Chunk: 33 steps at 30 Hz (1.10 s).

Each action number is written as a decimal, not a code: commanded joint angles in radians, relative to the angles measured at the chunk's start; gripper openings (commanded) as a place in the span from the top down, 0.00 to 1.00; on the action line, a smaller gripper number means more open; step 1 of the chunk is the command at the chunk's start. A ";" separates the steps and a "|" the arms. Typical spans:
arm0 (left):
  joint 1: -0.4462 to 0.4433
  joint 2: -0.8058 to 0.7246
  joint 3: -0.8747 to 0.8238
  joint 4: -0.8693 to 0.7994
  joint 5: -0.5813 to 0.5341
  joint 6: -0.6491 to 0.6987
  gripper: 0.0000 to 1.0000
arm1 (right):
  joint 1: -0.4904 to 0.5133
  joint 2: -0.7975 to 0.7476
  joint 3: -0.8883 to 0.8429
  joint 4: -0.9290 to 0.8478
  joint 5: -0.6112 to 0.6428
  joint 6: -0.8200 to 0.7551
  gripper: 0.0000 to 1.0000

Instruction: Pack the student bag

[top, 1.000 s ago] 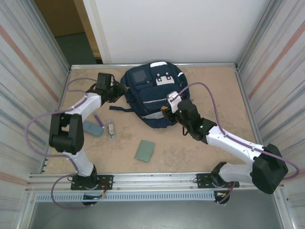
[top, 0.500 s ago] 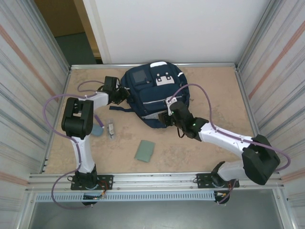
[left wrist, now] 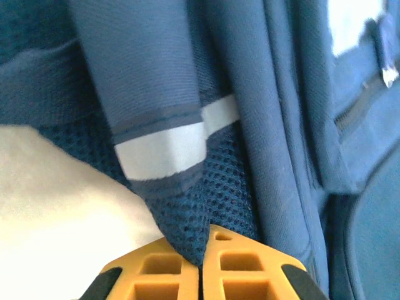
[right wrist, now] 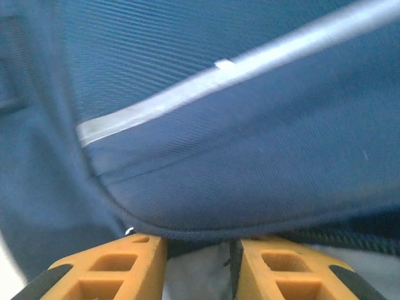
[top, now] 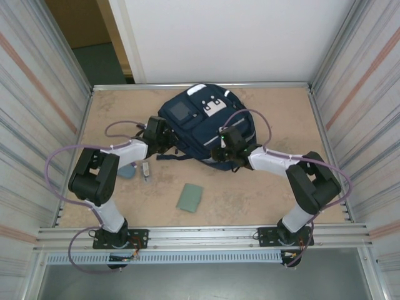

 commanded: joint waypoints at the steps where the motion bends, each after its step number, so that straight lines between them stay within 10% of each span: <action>1: -0.049 -0.075 -0.044 -0.044 -0.023 -0.134 0.98 | -0.063 0.080 0.087 0.026 0.079 -0.101 0.68; 11: -0.136 -0.163 -0.097 -0.071 -0.052 -0.340 1.00 | -0.108 -0.023 0.069 0.120 -0.013 -0.238 0.61; 17: -0.143 -0.159 -0.101 -0.105 0.030 -0.472 1.00 | 0.161 -0.169 -0.006 0.035 0.124 -0.239 0.57; 33: -0.142 -0.143 0.022 -0.203 0.201 -0.506 1.00 | 0.332 0.073 0.088 0.086 0.162 0.378 0.52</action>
